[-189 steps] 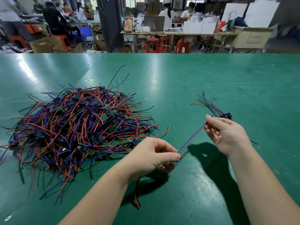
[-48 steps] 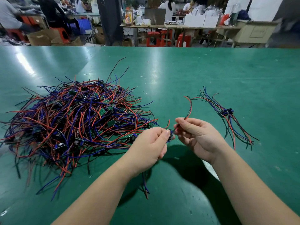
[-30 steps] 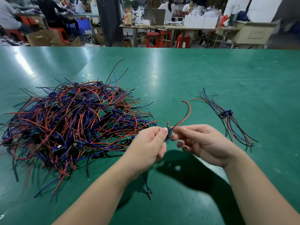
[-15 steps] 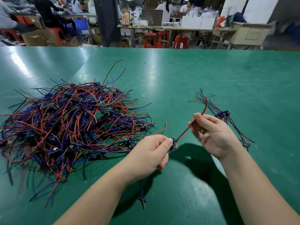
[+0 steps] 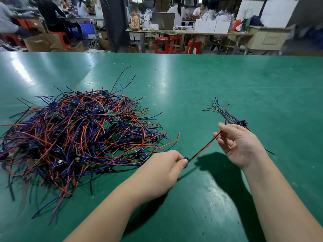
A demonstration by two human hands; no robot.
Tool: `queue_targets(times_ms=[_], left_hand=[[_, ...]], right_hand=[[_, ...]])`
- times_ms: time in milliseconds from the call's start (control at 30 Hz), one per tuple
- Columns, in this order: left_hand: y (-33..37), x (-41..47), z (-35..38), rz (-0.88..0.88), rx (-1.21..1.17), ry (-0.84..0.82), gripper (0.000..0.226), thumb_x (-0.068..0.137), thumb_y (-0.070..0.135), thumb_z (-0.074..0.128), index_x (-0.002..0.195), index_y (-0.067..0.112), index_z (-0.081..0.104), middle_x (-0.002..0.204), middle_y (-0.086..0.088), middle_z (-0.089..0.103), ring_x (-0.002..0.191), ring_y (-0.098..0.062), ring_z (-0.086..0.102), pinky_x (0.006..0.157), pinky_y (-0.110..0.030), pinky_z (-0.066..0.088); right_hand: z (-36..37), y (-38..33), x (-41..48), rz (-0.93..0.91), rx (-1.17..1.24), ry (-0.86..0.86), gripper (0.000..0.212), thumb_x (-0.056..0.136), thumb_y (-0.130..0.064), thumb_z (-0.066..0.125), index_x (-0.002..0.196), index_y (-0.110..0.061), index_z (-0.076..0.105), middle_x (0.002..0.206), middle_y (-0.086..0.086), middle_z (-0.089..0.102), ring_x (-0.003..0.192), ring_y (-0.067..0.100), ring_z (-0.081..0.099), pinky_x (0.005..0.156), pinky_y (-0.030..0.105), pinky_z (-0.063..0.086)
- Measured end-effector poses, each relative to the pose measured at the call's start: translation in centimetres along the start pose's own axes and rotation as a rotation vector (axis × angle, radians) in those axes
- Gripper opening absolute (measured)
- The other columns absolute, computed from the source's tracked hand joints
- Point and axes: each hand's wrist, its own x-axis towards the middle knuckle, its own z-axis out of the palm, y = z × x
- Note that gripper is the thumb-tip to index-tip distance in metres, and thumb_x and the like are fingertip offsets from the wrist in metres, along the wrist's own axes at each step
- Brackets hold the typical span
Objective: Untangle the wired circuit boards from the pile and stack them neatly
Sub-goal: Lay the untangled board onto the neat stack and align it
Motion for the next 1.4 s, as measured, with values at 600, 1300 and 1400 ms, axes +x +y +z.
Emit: queue_targets(times_ms=[600, 1300, 1400], left_hand=[[-0.7, 0.2, -0.3, -0.021, 0.098, -0.009, 0.019, 0.099, 0.039, 0.042, 0.093, 0.026, 0.055, 0.053, 0.008, 0.055, 0.048, 0.000, 0.047, 0.061, -0.025, 0.042], [-1.4, 0.3, -0.6, -0.048, 0.141, -0.010, 0.016, 0.099, 0.036, 0.042, 0.088, 0.027, 0.049, 0.053, 0.005, 0.060, 0.049, -0.001, 0.050, 0.063, -0.024, 0.043], [-1.4, 0.3, -0.6, -0.045, 0.133, -0.002, 0.015, 0.099, 0.036, 0.042, 0.088, 0.028, 0.049, 0.053, 0.007, 0.060, 0.049, 0.001, 0.051, 0.062, -0.020, 0.043]], right_hand=[[-0.8, -0.8, 0.1, 0.142, -0.078, -0.070, 0.025, 0.092, -0.006, 0.056, 0.073, -0.010, 0.041, 0.055, 0.014, 0.065, 0.053, 0.023, 0.069, 0.042, 0.019, 0.051], [-0.2, -0.9, -0.4, 0.250, 0.013, -0.128, 0.030, 0.099, -0.017, 0.046, 0.084, 0.008, 0.054, 0.061, 0.017, 0.067, 0.059, 0.027, 0.071, 0.047, 0.019, 0.055], [-0.1, -1.2, -0.6, 0.278, 0.026, -0.110, 0.030, 0.099, -0.015, 0.045, 0.082, 0.008, 0.055, 0.059, 0.017, 0.066, 0.057, 0.028, 0.070, 0.046, 0.019, 0.054]])
